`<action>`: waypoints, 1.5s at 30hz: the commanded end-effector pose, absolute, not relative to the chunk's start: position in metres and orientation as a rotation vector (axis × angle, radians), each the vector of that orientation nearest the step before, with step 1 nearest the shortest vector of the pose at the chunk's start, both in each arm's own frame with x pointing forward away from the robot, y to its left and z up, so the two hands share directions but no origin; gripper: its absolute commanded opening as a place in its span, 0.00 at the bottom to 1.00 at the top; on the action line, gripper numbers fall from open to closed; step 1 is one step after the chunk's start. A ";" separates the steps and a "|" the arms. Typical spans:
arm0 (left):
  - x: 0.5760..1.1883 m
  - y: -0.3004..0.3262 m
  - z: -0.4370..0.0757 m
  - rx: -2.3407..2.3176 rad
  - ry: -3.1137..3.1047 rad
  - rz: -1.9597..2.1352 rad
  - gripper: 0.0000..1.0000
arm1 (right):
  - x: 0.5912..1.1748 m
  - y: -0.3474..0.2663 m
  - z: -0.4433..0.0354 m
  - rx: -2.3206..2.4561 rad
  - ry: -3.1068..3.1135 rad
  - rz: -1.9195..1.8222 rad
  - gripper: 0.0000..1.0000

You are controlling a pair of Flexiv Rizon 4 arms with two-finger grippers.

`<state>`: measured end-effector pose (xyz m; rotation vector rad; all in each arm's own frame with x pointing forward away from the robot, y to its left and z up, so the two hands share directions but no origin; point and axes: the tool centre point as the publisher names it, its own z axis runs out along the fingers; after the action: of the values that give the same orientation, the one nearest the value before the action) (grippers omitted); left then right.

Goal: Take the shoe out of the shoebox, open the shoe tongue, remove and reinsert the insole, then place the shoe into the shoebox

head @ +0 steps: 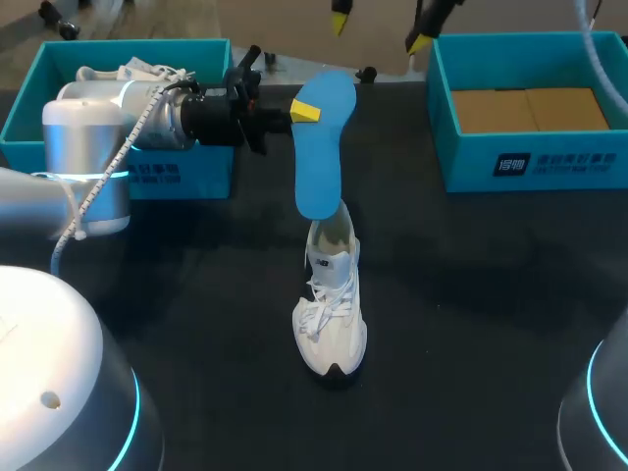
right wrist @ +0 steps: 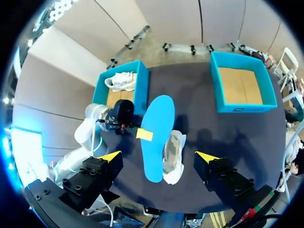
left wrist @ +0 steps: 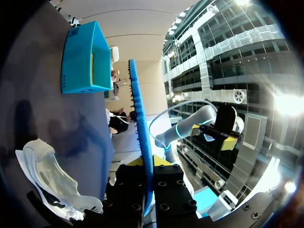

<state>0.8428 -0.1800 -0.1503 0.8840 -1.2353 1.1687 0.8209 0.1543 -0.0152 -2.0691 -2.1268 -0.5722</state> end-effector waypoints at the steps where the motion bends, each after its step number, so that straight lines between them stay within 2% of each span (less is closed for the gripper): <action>1: 0.843 -0.180 -0.151 0.883 -1.236 1.168 0.00 | 0.818 0.146 -0.025 -1.764 -1.893 -0.911 1.00; 17: 0.843 -0.180 -0.151 0.883 -1.236 1.168 0.00 | 0.810 0.132 -0.061 -1.526 -1.635 -1.144 1.00; 45: 0.843 -0.180 -0.151 0.883 -1.236 1.168 0.00 | 0.805 0.118 -0.110 -1.471 -1.489 -1.179 1.00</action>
<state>0.8428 -0.1800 -0.1503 0.8840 -1.2352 1.1687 0.8075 0.1181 -0.1029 -1.5454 -1.5633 -1.1075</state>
